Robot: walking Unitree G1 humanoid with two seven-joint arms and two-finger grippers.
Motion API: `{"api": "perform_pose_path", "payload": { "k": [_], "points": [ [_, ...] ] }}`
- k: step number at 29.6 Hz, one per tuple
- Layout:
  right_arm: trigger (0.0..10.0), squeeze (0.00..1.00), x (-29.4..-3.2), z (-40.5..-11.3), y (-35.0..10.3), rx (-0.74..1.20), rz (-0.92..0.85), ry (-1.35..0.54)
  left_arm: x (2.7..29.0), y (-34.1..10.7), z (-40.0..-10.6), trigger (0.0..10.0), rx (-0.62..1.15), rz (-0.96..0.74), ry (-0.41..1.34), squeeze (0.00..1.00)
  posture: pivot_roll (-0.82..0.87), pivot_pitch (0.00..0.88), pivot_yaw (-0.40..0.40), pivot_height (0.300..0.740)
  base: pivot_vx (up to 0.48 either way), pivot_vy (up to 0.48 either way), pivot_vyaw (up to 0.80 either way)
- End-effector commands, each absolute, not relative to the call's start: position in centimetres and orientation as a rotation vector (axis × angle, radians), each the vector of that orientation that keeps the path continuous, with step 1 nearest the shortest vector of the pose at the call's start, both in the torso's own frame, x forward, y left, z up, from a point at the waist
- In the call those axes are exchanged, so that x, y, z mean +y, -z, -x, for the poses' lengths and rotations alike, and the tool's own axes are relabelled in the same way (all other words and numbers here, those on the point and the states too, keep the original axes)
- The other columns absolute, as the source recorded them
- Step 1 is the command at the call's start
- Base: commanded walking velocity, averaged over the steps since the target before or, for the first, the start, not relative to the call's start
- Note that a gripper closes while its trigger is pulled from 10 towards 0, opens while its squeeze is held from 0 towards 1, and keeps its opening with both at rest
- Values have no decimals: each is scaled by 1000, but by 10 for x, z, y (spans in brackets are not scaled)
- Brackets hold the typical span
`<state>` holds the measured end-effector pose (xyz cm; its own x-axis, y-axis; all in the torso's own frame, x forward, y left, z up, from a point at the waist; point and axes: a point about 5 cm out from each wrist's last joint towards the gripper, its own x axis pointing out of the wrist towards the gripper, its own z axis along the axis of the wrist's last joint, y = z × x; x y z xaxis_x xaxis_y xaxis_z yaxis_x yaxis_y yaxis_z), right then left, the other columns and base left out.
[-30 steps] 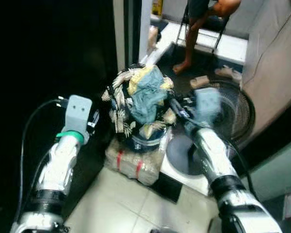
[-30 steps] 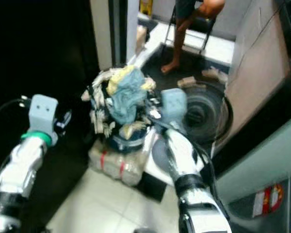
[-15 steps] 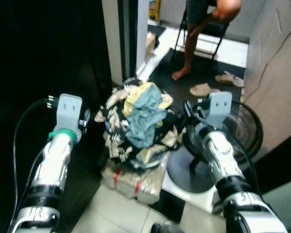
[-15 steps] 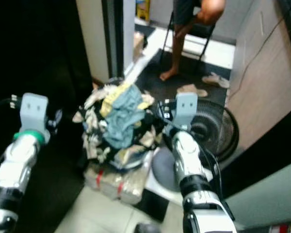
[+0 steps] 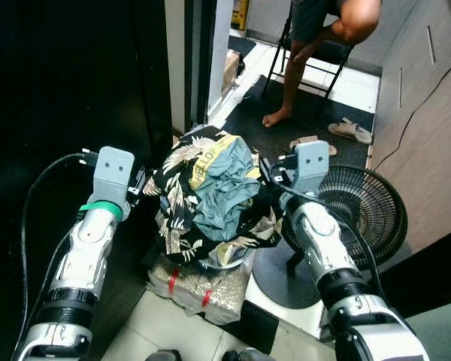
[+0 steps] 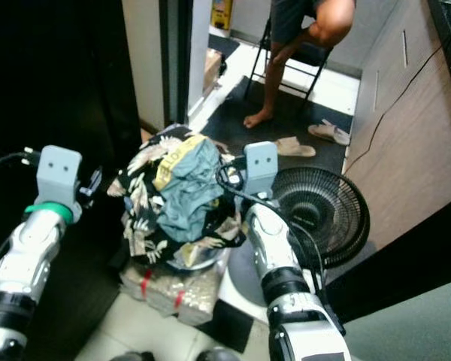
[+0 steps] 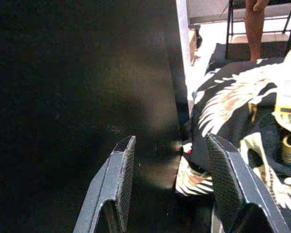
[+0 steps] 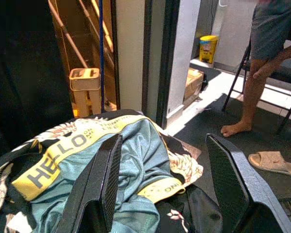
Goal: Clothes washing
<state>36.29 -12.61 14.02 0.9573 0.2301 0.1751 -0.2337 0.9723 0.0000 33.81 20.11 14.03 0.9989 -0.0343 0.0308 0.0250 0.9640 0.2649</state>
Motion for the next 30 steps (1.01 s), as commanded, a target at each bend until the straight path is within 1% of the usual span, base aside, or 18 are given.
{"api": "perform_pose_path", "payload": {
  "k": [1,8,10,12,13,14,15,17,18,25,26,28,29,30],
  "points": [
    [10000,0,-127,-362,-137,-160,-16,-237,199,-134,-335,10000,-20,-278,43,0,53,0,-27,740,0,0,0],
    [10000,0,-118,-362,-137,-164,19,-279,194,-136,-334,10000,-39,-307,76,0,54,0,-27,740,0,0,0],
    [10000,0,-115,-362,-137,-163,21,-291,186,-138,-332,10000,-55,-336,123,0,60,0,-30,740,0,0,0],
    [10000,0,-115,-362,-137,-163,21,-291,186,-138,-332,10000,-55,-336,123,0,60,0,-30,740,0,0,0],
    [10000,0,-114,-362,-136,-160,19,-293,178,-140,-332,10000,-68,-347,158,0,61,0,-30,740,0,0,0],
    [10000,0,-112,-362,-135,-152,19,-299,165,-138,-331,10000,-81,-402,219,0,62,0,-29,740,0,0,0],
    [10000,0,-112,-362,-135,-152,19,-299,165,-138,-331,10000,-81,-402,219,0,62,0,-29,740,0,0,0],
    [10000,0,-109,-365,-135,-137,10,-309,147,-135,-331,10000,-92,-476,292,0,64,0,-33,740,0,0,0],
    [10000,0,-106,-368,-136,-121,12,-315,145,-133,-333,10000,-88,-494,293,0,65,2,-37,740,0,0,0],
    [10000,0,-101,-371,-135,-97,21,-325,146,-134,-336,10000,-79,-487,274,0,76,14,-46,740,0,0,0],
    [10000,0,-99,-370,-130,-72,26,-336,152,-135,-335,10000,-72,-472,245,0,95,39,-51,740,0,0,0],
    [10000,0,-99,-370,-130,-72,26,-336,152,-135,-335,10000,-72,-472,245,0,95,39,-51,740,0,0,0],
    [10000,0,-96,-369,-127,-57,25,-346,163,-136,-332,10000,-62,-450,205,0,111,77,-53,740,0,0,0],
    [10000,0,-96,-369,-127,-57,25,-346,163,-136,-332,10000,-62,-450,205,0,111,77,-53,740,0,0,0]
  ]
}}
